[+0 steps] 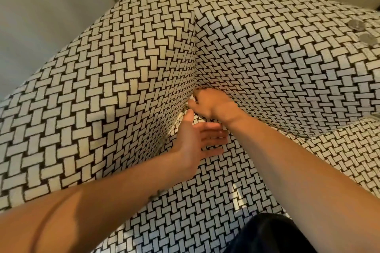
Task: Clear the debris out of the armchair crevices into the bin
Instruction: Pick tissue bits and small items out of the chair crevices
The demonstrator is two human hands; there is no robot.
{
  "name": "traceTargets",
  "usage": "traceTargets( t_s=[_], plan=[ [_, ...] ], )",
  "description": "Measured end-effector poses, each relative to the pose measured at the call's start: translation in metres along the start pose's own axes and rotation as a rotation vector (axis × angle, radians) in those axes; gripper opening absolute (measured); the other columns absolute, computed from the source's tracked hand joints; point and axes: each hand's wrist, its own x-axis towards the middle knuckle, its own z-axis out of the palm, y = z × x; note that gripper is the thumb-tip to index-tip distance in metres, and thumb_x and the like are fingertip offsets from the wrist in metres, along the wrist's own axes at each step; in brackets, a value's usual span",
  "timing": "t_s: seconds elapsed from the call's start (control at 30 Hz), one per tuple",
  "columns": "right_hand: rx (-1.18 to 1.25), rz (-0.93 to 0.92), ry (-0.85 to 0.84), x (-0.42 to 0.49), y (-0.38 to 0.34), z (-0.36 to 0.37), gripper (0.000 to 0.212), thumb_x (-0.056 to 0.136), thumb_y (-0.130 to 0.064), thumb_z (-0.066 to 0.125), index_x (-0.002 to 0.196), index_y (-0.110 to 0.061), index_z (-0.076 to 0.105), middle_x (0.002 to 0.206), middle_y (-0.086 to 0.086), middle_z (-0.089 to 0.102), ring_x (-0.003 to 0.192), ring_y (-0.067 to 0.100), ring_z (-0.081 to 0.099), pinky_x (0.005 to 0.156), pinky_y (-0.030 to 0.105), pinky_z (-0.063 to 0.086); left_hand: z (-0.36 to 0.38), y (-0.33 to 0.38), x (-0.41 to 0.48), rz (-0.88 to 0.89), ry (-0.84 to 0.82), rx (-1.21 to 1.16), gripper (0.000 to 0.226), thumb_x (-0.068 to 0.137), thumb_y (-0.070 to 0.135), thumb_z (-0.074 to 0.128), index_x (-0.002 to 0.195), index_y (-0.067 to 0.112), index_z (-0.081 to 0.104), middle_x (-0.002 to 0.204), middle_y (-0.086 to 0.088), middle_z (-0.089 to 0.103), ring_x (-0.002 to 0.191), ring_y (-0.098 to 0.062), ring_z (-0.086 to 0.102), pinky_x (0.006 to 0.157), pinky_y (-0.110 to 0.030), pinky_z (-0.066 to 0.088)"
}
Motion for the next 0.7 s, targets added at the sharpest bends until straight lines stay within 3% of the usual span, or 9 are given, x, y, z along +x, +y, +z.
traceTargets(
  t_s=[0.07,0.13,0.2,0.33,0.4,0.47,0.53,0.7],
  plan=[
    [-0.046,0.017,-0.019,0.003,-0.003,-0.001,0.048,0.098,-0.053,0.045,0.114,-0.012,0.064,0.109,0.010,0.069,0.093,0.026,0.061,0.077,0.035,0.047,-0.002,-0.001,0.003,-0.010,-0.030,0.025,0.087,0.104,0.064,0.015,0.113,-0.004,0.069,0.105,-0.023,0.076,0.105,-0.038,0.071,0.089,-0.045,0.058],
    [0.046,0.012,-0.073,0.003,-0.004,-0.006,0.055,0.098,-0.053,0.050,0.134,-0.013,0.060,0.132,0.012,0.064,0.117,0.029,0.060,0.096,0.038,0.049,-0.010,-0.004,0.005,-0.035,-0.051,0.027,0.088,0.104,0.064,0.016,0.116,-0.004,0.069,0.106,-0.023,0.076,0.106,-0.039,0.071,0.089,-0.044,0.056],
    [0.181,0.036,-0.121,-0.002,0.000,-0.009,0.064,0.098,-0.052,0.053,0.151,-0.018,0.045,0.151,0.009,0.051,0.136,0.028,0.049,0.111,0.037,0.040,-0.020,-0.004,0.005,-0.092,-0.073,-0.027,0.081,0.103,0.062,0.023,0.121,-0.004,0.066,0.110,-0.023,0.075,0.108,-0.039,0.070,0.094,-0.046,0.054],
    [0.435,0.070,-0.164,-0.003,0.008,-0.003,0.069,0.096,-0.049,0.061,0.154,-0.021,0.040,0.146,0.008,0.055,0.121,0.023,0.058,0.107,0.034,0.044,-0.053,-0.015,0.013,-0.198,-0.216,-0.398,0.067,0.105,0.051,0.033,0.141,-0.003,0.050,0.134,-0.024,0.065,0.123,-0.042,0.064,0.104,-0.052,0.048],
    [0.473,0.065,-0.181,0.003,0.013,-0.001,0.070,0.095,-0.048,0.062,0.155,-0.020,0.038,0.150,0.008,0.052,0.128,0.024,0.055,0.110,0.034,0.040,-0.066,-0.026,0.024,-0.231,-0.345,-0.548,0.067,0.107,0.050,0.031,0.149,0.000,0.042,0.146,-0.022,0.056,0.131,-0.042,0.057,0.111,-0.055,0.041],
    [0.422,0.063,-0.201,0.012,0.014,0.002,0.071,0.095,-0.050,0.062,0.155,-0.022,0.037,0.155,0.006,0.046,0.139,0.025,0.046,0.115,0.035,0.034,-0.073,-0.033,0.035,-0.240,-0.475,-0.567,0.068,0.107,0.050,0.031,0.154,0.001,0.038,0.156,-0.020,0.045,0.142,-0.040,0.045,0.119,-0.058,0.030],
    [0.354,0.069,-0.236,0.021,0.010,0.005,0.072,0.090,-0.054,0.062,0.153,-0.026,0.040,0.154,0.005,0.047,0.138,0.026,0.046,0.116,0.040,0.037,-0.074,-0.035,0.043,-0.235,-0.573,-0.526,0.068,0.106,0.051,0.033,0.155,0.004,0.038,0.162,-0.019,0.036,0.148,-0.039,0.036,0.123,-0.059,0.021],
    [0.362,0.098,-0.264,0.027,0.016,0.004,0.083,0.082,-0.064,0.064,0.153,-0.029,0.039,0.154,0.002,0.046,0.138,0.025,0.045,0.116,0.045,0.038,-0.082,-0.045,0.058,-0.275,-0.665,-0.527,0.073,0.104,0.056,0.035,0.156,0.005,0.035,0.164,-0.020,0.029,0.152,-0.038,0.028,0.126,-0.059,0.011]
  ],
)
